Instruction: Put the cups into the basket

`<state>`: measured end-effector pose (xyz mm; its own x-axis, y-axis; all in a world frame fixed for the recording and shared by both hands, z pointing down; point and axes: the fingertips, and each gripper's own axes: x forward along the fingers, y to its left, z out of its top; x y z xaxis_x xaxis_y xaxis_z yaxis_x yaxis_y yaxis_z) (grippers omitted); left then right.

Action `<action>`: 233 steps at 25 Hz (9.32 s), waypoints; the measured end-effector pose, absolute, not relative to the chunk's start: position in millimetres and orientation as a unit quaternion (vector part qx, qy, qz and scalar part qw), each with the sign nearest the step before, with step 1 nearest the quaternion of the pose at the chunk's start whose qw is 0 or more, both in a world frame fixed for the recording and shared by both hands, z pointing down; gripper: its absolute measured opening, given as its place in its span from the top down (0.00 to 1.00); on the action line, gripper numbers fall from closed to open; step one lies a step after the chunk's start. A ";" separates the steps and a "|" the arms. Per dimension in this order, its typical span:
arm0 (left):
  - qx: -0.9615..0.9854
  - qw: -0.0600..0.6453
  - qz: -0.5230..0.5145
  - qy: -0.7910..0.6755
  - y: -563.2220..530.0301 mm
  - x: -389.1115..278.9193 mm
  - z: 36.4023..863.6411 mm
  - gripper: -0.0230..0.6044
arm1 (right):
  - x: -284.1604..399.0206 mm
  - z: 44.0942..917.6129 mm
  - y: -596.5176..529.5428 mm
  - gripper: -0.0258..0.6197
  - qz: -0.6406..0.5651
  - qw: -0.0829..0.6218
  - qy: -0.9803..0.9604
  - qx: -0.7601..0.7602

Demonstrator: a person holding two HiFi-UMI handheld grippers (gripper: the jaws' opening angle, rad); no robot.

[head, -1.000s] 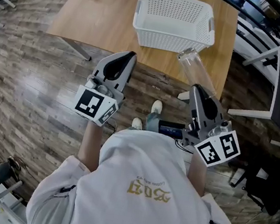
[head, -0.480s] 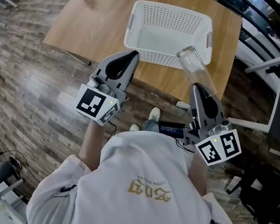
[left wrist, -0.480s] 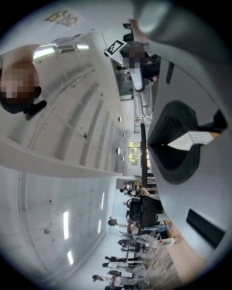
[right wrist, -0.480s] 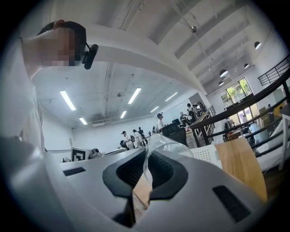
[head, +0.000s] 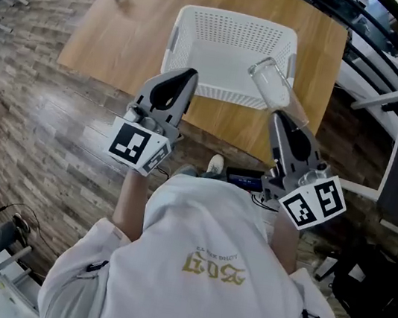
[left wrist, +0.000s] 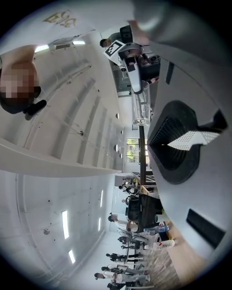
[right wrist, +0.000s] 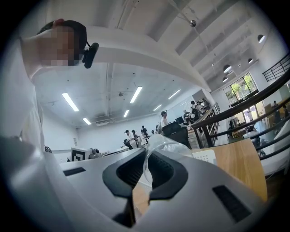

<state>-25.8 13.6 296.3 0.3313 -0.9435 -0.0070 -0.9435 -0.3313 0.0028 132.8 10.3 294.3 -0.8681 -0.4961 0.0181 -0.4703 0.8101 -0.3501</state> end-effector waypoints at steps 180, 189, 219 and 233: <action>-0.819 -0.081 -0.558 0.110 -150.4 -14.7 563.4 0.95 | 55.9 582.0 -135.9 0.92 -0.090 -0.638 0.752 -0.140; -0.811 -0.099 -0.567 0.100 -153.7 -13.2 577.9 0.95 | 63.7 590.6 -136.0 0.92 -0.080 -0.666 0.729 -0.137; -0.818 -0.094 -0.557 0.106 -159.9 -8.7 577.5 0.95 | 50.9 587.0 -139.0 0.90 -0.081 -0.658 0.739 -0.116; -0.821 -0.089 -0.553 0.113 -153.4 -4.1 566.8 0.95 | 58.6 577.0 -138.6 0.89 -0.078 -0.647 0.748 -0.124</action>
<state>-4.1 -153.4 566.8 0.3629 -0.0873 0.9277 -0.2845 -0.9584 0.0211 58.6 -138.6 577.0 -0.1325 -0.0852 0.9875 -0.2874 0.9568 0.0440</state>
